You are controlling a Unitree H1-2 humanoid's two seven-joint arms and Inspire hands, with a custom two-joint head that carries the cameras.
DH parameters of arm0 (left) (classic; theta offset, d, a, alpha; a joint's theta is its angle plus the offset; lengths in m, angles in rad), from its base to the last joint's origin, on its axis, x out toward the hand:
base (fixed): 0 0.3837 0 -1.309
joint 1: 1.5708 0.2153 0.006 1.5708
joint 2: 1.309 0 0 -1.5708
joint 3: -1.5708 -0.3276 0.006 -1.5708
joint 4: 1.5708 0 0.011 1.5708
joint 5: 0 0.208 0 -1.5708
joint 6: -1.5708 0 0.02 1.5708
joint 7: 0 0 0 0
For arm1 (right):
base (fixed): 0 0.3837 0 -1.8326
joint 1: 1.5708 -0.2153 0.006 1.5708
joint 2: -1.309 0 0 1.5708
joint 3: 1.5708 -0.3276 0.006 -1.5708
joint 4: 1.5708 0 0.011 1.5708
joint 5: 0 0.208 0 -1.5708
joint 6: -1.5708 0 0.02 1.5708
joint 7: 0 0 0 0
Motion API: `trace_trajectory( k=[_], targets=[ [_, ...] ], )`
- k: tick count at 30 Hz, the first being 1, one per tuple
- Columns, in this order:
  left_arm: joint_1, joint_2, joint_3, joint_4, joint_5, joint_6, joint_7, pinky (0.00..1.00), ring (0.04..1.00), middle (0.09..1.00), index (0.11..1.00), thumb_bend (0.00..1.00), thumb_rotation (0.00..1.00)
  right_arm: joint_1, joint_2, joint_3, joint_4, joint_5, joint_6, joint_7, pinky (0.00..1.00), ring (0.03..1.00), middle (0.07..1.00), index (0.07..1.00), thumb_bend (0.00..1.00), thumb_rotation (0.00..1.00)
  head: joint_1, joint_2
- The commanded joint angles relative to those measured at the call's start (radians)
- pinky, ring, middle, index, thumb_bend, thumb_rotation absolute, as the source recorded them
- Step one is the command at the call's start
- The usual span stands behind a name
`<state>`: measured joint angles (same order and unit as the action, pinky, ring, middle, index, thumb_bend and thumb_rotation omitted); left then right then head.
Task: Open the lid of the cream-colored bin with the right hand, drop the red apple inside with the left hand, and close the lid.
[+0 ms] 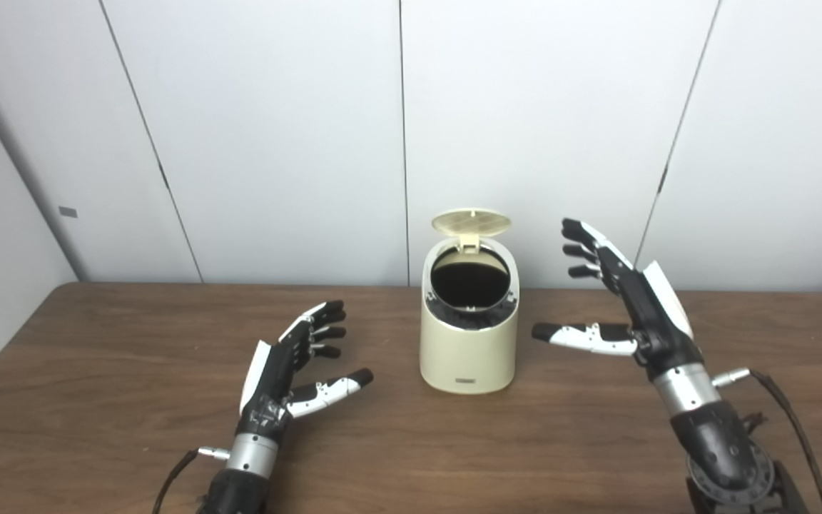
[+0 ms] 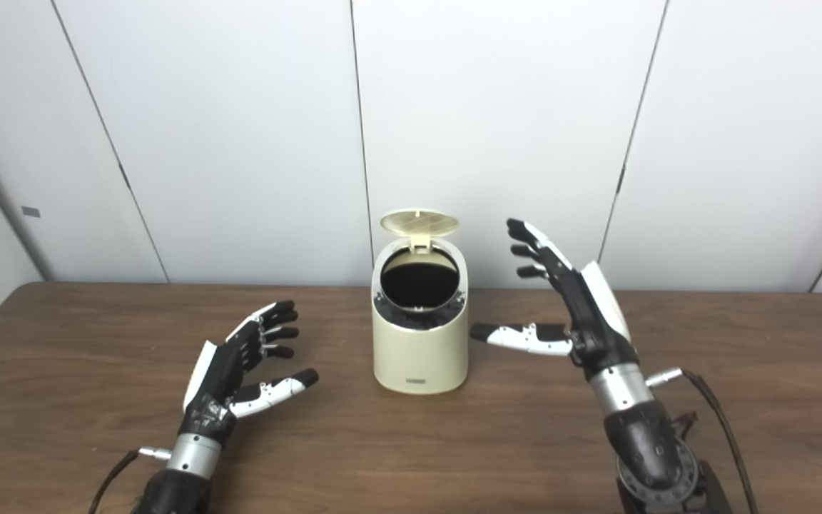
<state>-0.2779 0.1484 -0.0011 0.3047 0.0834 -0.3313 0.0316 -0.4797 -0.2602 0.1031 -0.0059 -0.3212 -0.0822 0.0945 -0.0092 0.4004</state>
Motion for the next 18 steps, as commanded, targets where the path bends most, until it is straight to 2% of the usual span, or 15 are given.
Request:
trace_trajectory(
  k=[1, 5, 8, 9, 15, 18],
  targets=[
    [-0.011, -0.002, 0.004, 0.012, 0.004, -0.04, 0.006, 0.66, 0.76, 0.813, 0.845, 0.8, 0.18, -0.055, -0.018, 0.001, -0.031, -0.02, 0.01, 0.013, 0.73, 0.839, 0.899, 0.903, 0.91, 0.41, -0.001, 0.0],
    [-0.015, -0.003, 0.006, 0.017, 0.005, -0.039, 0.007, 0.65, 0.767, 0.821, 0.845, 0.81, 0.18, -0.136, -0.026, 0.013, -0.042, -0.047, 0.099, 0.059, 0.74, 0.858, 0.896, 0.888, 0.96, 0.39, -0.004, -0.003],
    [-0.016, -0.004, 0.007, 0.016, 0.004, -0.035, 0.005, 0.65, 0.769, 0.823, 0.849, 0.8, 0.16, -0.184, -0.038, 0.029, -0.05, -0.082, 0.15, 0.093, 0.71, 0.867, 0.909, 0.908, 0.97, 0.43, -0.005, -0.004],
    [-0.016, -0.004, 0.007, 0.014, -0.001, -0.032, 0.002, 0.65, 0.768, 0.821, 0.849, 0.8, 0.16, -0.202, -0.04, 0.035, -0.047, -0.089, 0.157, 0.101, 0.68, 0.857, 0.909, 0.908, 0.98, 0.43, -0.004, -0.003],
    [-0.014, -0.007, 0.007, 0.007, -0.001, -0.023, -0.001, 0.66, 0.771, 0.824, 0.852, 0.79, 0.15, -0.276, -0.054, 0.069, -0.005, -0.105, 0.135, 0.135, 0.72, 0.864, 0.916, 0.936, 0.96, 0.43, 0.001, -0.002],
    [-0.014, -0.008, 0.007, 0.007, -0.001, -0.025, -0.001, 0.66, 0.771, 0.825, 0.851, 0.79, 0.14, -0.313, -0.069, 0.101, 0.022, -0.147, 0.135, 0.151, 0.73, 0.876, 0.92, 0.944, 0.97, 0.49, 0.007, 0.0]
  ],
)
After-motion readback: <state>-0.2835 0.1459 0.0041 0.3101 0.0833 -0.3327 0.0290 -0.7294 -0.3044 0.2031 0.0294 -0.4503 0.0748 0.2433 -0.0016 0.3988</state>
